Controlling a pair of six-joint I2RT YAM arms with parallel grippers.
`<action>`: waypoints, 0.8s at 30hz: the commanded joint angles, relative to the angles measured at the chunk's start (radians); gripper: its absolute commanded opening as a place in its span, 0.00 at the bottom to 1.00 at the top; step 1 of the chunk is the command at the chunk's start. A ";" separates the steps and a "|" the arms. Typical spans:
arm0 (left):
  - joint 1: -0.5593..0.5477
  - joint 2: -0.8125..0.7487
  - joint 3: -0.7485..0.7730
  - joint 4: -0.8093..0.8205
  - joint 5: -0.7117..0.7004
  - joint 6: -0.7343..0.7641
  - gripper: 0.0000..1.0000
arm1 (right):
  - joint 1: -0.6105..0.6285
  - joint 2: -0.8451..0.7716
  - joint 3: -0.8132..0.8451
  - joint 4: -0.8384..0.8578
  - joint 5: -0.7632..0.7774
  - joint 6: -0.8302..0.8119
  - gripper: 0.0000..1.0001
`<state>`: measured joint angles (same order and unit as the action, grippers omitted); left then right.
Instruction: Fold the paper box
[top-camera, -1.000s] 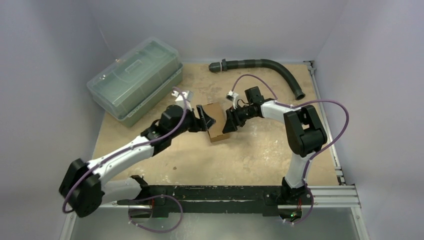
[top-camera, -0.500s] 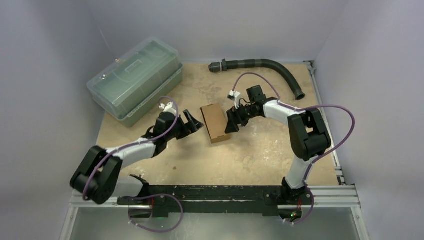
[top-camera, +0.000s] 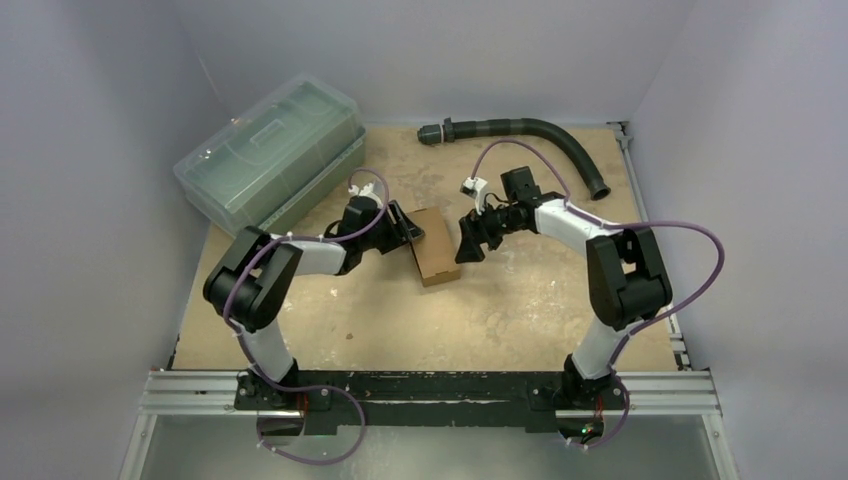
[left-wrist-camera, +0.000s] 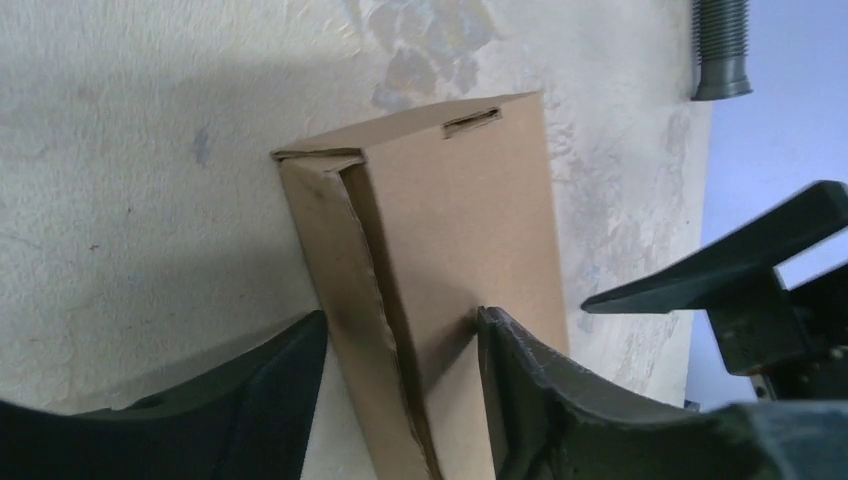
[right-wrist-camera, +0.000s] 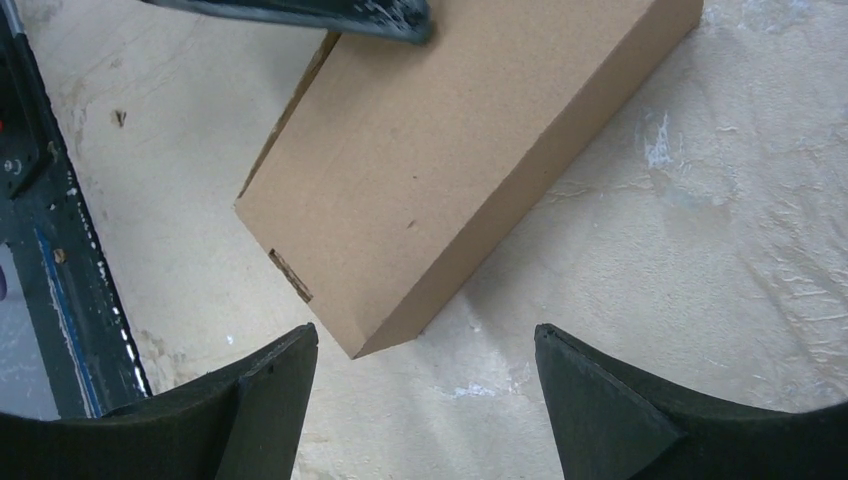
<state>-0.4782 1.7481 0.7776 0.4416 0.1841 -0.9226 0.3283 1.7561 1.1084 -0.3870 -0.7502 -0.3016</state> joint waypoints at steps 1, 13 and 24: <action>0.004 0.046 0.043 0.043 0.045 0.006 0.51 | 0.000 -0.069 0.008 -0.009 -0.018 -0.028 0.82; 0.004 0.041 0.051 0.014 0.069 0.131 0.00 | -0.032 -0.113 0.008 -0.015 -0.073 -0.025 0.82; -0.002 -0.036 -0.055 0.159 0.187 0.102 0.00 | -0.169 -0.152 -0.186 0.359 -0.198 0.388 0.81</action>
<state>-0.4782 1.7565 0.7830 0.4992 0.2905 -0.8078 0.1593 1.6222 1.0344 -0.2710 -0.8902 -0.1646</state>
